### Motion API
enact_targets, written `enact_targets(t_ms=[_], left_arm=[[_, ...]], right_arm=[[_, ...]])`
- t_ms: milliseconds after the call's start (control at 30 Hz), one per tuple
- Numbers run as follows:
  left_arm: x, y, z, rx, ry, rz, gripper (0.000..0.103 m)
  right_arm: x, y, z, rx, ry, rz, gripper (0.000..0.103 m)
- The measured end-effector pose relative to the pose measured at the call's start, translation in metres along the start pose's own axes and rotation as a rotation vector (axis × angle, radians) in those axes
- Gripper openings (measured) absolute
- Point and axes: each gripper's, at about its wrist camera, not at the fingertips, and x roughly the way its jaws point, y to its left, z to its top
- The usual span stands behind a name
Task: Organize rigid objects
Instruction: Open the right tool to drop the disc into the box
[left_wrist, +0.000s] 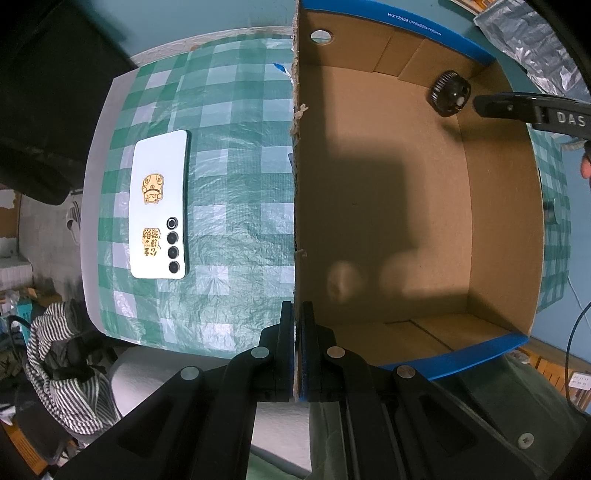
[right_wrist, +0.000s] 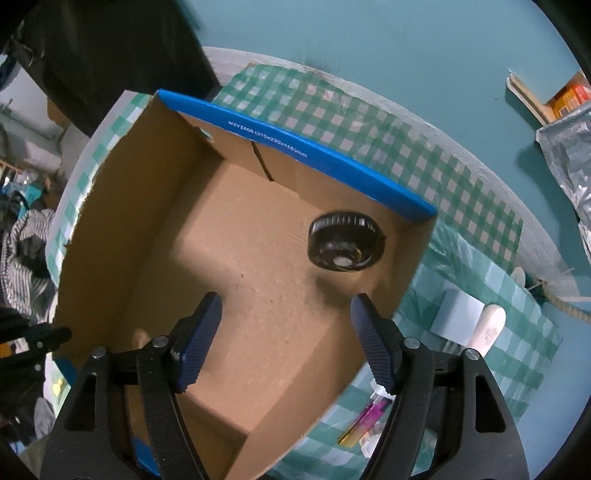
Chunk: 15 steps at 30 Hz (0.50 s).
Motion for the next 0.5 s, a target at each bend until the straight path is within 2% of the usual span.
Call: enact_targets(t_ms=[500], left_arm=[[-0.001, -0.001, 0.001, 0.002, 0.000, 0.000, 0.003]], right_arm=[[-0.047, -0.027, -0.021, 0.071, -0.061, 0.004, 0.073]])
